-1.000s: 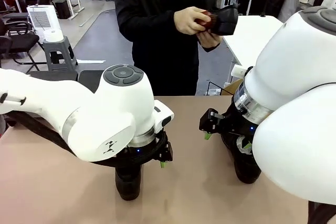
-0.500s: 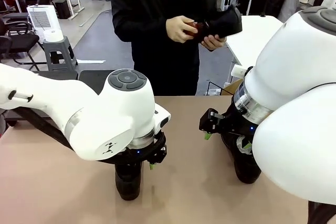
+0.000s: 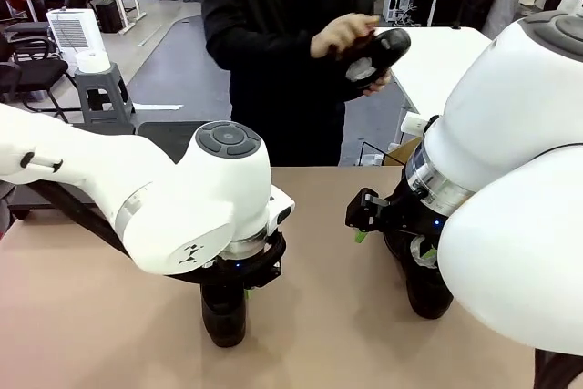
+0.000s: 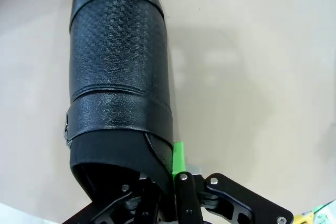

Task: Organize the shoes by placing them on the stand.
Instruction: Place the Shoe from the middle of the table onto the Shoes Stand.

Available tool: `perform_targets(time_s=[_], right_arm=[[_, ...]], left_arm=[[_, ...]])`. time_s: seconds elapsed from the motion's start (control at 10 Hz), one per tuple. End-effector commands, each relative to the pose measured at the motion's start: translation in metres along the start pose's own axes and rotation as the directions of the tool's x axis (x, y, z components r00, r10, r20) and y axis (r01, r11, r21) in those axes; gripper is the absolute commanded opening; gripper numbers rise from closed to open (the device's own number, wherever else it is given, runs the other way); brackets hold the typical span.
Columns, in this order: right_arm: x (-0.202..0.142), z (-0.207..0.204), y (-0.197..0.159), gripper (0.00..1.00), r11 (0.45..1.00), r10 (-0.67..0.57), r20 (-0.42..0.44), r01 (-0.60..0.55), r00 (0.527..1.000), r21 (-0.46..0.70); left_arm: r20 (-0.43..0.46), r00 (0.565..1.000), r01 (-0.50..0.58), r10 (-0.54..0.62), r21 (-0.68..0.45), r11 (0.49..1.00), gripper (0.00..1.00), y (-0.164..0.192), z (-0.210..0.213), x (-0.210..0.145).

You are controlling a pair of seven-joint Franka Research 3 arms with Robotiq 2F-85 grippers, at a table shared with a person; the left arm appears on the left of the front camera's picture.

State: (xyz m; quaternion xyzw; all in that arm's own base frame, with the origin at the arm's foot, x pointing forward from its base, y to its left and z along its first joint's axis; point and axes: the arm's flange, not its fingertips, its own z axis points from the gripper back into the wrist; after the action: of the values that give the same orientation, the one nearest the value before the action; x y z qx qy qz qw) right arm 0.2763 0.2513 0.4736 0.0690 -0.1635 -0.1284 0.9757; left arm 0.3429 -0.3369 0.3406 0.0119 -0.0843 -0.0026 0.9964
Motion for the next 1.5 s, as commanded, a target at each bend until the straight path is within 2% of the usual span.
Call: perform_targets(time_s=[0.0,0.2,0.4,0.6,0.7,0.8,0.9,1.0,1.1,1.2,1.3,1.4], right_arm=[[0.004,-0.001,0.002,1.0,1.0,0.004,0.001,-0.004,1.0,0.02],[0.004,-0.001,0.002,1.0,1.0,0.004,0.001,-0.004,1.0,0.02],[0.004,-0.001,0.002,1.0,1.0,0.004,0.001,-0.004,1.0,0.02],[0.004,-0.001,0.002,1.0,1.0,0.004,0.001,-0.004,1.0,0.02],[0.004,-0.001,0.002,1.0,1.0,0.004,0.001,-0.004,1.0,0.02],[0.004,-0.001,0.002,1.0,1.0,0.004,0.001,-0.004,1.0,0.02],[0.004,-0.001,0.002,1.0,1.0,0.004,0.001,-0.004,1.0,0.02],[0.004,-0.001,0.002,1.0,1.0,0.004,0.001,-0.004,1.0,0.02],[0.004,-0.001,0.002,1.0,1.0,0.004,0.001,-0.004,1.0,0.02],[0.004,-0.001,0.002,1.0,1.0,0.004,0.001,-0.004,1.0,0.02],[0.004,-0.001,0.002,1.0,1.0,0.004,0.001,-0.004,1.0,0.02],[0.004,-0.001,0.002,1.0,1.0,0.004,0.001,-0.004,1.0,0.02]], left_arm=[[0.021,1.0,-0.017,0.017,0.019,1.0,0.0,0.0,0.007,0.0],[0.008,1.0,-0.018,0.018,-0.028,0.999,0.0,0.022,0.047,-0.01],[0.111,0.993,0.054,-0.043,-0.1,0.993,0.0,0.071,0.102,-0.001],[0.211,0.974,0.1,-0.077,-0.103,0.99,0.0,0.128,0.145,0.013],[0.247,0.96,0.147,-0.133,-0.039,0.988,0.0,0.155,0.153,0.026],[0.245,0.969,0.04,-0.029,-0.038,0.998,0.0,0.159,0.158,0.029],[0.209,0.975,0.099,-0.08,-0.085,0.991,0.0,0.129,0.154,0.02],[0.209,0.975,0.099,-0.08,-0.085,0.991,0.0,0.129,0.154,0.02],[0.233,0.97,0.084,-0.067,-0.059,0.995,0.0,0.163,0.167,0.028],[0.326,0.944,0.063,-0.059,-0.001,0.998,0.0,0.192,0.169,0.038],[0.392,0.92,-0.015,-0.018,0.08,0.997,0.0,0.229,0.165,0.06],[0.461,0.887,-0.041,-0.029,0.142,0.989,0.0,0.262,0.159,0.083]])
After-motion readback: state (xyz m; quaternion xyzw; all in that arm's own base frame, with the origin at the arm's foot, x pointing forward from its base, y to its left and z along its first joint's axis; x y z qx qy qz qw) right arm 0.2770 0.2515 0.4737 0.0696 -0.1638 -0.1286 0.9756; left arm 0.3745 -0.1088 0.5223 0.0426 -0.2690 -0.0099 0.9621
